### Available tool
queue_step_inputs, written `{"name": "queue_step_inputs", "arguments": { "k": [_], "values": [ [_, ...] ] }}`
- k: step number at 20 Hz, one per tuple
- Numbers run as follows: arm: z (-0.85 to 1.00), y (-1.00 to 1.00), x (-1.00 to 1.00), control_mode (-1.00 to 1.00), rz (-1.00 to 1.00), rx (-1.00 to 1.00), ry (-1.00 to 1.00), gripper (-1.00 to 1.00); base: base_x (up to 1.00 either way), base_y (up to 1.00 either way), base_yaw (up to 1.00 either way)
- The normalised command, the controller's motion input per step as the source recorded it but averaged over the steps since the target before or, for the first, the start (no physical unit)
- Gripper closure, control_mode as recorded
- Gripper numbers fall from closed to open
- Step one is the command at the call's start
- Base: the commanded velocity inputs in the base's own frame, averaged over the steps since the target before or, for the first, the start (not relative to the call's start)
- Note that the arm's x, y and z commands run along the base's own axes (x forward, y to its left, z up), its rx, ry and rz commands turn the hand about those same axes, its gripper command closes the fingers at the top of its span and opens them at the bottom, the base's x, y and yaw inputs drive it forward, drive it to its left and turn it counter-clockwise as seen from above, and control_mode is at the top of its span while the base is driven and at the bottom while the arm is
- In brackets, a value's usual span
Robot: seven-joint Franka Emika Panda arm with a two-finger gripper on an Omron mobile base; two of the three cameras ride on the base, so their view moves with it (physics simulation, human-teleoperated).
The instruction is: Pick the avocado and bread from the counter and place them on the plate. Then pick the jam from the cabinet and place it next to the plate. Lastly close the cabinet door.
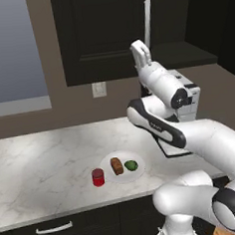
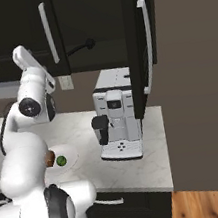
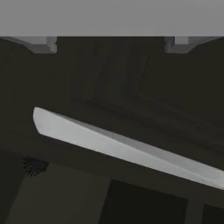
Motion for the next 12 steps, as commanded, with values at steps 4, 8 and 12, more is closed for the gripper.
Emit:
{"name": "queue_step_inputs", "arguments": {
  "k": [4,8,12],
  "values": [
    [0.4,0.0,-0.95,-1.0,0.05,0.05,-0.06,-1.0,0.0,0.0,0.0],
    [0.34,0.0,-1.0,-1.0,0.01,0.05,-0.02,-1.0,0.0,0.0,0.0],
    [0.39,-0.01,-1.0,-1.0,0.0,0.08,0.03,-1.0,0.0,0.0,0.0]
  ]
}}
